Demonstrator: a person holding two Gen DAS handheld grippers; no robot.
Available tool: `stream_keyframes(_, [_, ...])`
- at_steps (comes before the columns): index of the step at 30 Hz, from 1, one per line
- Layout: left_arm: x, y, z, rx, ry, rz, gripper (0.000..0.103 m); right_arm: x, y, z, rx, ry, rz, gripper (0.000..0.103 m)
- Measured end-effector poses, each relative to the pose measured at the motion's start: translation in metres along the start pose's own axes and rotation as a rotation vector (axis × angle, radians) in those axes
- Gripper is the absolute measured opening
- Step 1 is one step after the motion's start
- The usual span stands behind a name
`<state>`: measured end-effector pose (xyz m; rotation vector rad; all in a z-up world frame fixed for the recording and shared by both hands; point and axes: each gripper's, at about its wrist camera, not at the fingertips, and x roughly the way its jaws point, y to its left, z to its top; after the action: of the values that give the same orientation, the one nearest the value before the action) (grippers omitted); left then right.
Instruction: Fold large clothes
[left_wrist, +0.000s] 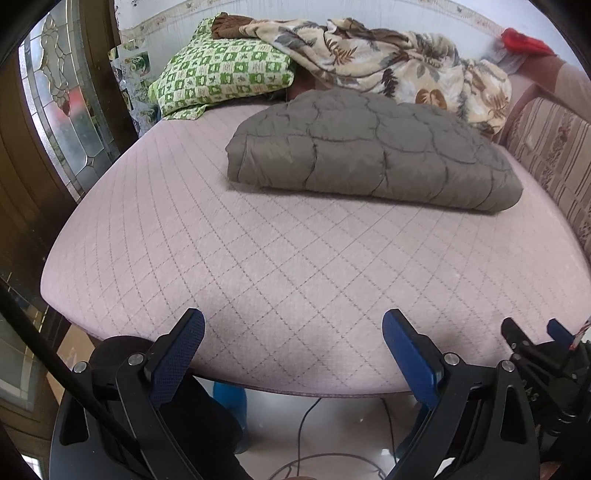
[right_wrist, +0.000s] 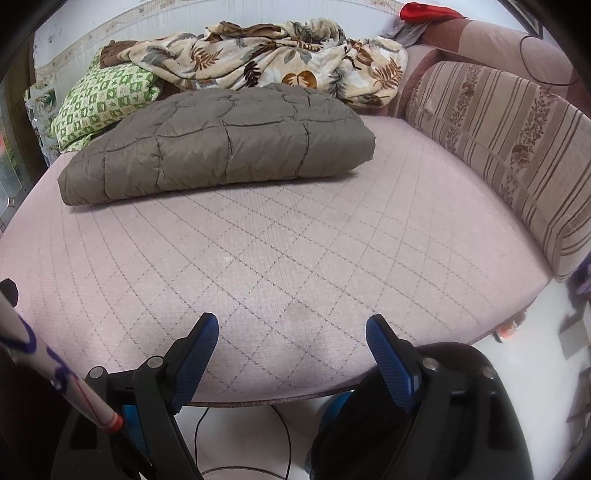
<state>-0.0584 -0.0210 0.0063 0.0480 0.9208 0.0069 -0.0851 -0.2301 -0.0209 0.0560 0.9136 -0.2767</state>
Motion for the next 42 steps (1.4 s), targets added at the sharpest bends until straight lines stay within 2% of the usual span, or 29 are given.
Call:
stream_keyframes(9, [0.020, 0.000, 0.000, -0.001, 0.054, -0.008, 0.096, 0.014, 0.003, 0.002, -0.008, 0.027, -0.016, 0.086])
stream_keyframes(19, [0.034, 0.001, -0.002, -0.014, 0.091, -0.014, 0.096, 0.019, 0.007, 0.007, -0.037, 0.018, -0.038, 0.086])
stream_keyframes(42, [0.041, 0.000, -0.004, -0.014, 0.114, -0.025, 0.096, 0.023, 0.012, 0.014, -0.086, 0.014, -0.064, 0.087])
